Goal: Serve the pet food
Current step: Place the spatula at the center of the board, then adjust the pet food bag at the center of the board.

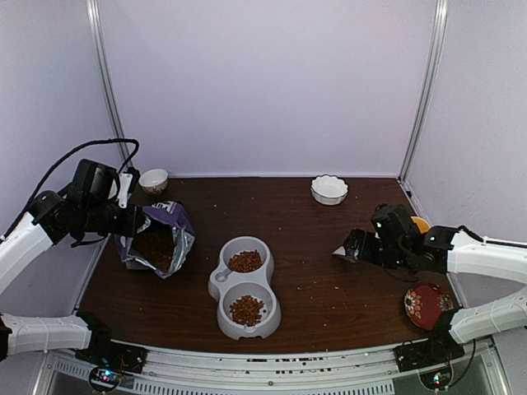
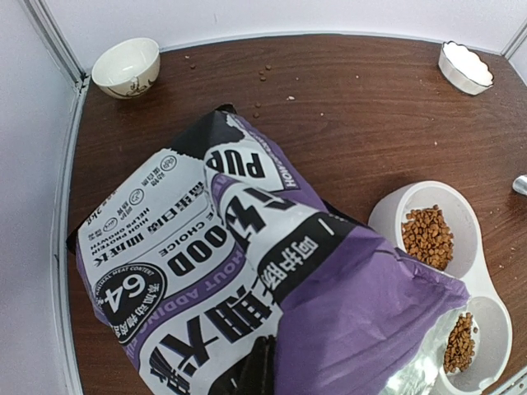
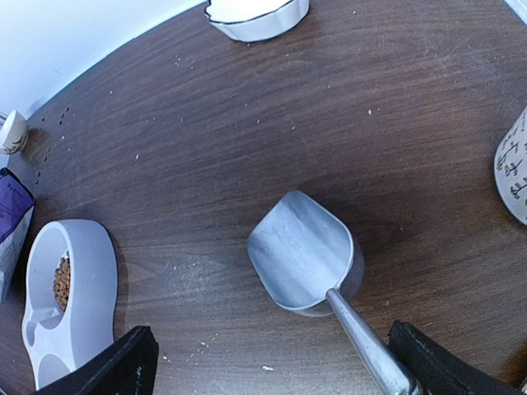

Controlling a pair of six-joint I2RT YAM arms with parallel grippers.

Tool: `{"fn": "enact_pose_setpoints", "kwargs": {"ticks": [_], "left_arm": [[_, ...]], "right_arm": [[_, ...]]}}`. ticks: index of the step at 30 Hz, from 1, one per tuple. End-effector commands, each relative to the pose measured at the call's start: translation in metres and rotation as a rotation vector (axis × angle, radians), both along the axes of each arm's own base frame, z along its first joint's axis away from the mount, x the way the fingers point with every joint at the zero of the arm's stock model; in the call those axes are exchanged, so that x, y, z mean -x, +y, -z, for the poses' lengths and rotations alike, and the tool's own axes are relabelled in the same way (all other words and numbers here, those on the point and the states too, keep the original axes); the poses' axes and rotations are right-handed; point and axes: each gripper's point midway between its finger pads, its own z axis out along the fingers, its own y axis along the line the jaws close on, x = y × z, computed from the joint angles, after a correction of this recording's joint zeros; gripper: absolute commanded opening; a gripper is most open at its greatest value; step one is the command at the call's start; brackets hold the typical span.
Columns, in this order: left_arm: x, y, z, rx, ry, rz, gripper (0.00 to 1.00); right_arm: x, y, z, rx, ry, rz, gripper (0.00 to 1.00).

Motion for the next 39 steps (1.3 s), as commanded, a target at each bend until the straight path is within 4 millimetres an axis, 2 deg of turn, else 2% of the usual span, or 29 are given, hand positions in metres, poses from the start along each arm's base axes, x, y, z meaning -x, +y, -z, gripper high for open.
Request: {"fn": "enact_pose_setpoints", "kwargs": {"ticks": [1,6,14,18,22,25,28,31,35,39], "left_arm": [[-0.012,0.008,-0.010,-0.001,-0.066,-0.041,0.00],[-0.013,0.006,-0.009,-0.004,-0.060,-0.036,0.00],[-0.013,0.007,-0.010,-0.006,-0.064,-0.037,0.00],[-0.012,0.008,-0.012,-0.005,-0.071,-0.039,0.00],[-0.011,0.009,-0.013,-0.004,-0.075,-0.044,0.00],[-0.011,0.009,-0.014,-0.002,-0.079,-0.043,0.00],[-0.011,0.009,-0.014,-0.001,-0.080,-0.044,0.00],[-0.011,0.009,-0.015,0.001,-0.082,-0.042,0.00],[-0.011,0.008,-0.015,0.004,-0.079,-0.036,0.00],[-0.010,0.002,-0.017,0.027,-0.078,-0.014,0.00]], "right_arm": [[0.010,0.015,0.024,-0.008,0.044,-0.048,1.00],[0.020,0.035,0.043,0.041,0.110,-0.134,1.00],[0.029,0.060,0.062,0.231,0.212,-0.265,1.00],[0.043,0.077,0.080,0.279,0.303,-0.378,1.00],[0.056,0.075,0.099,0.371,0.395,-0.427,1.00],[0.059,0.071,0.107,0.414,0.426,-0.427,1.00],[0.057,0.075,0.101,0.409,0.408,-0.424,1.00],[0.052,0.080,0.087,0.396,0.377,-0.422,1.00],[0.045,0.084,0.057,0.376,0.314,-0.415,1.00],[0.037,0.088,0.018,0.337,0.233,-0.399,1.00]]}}
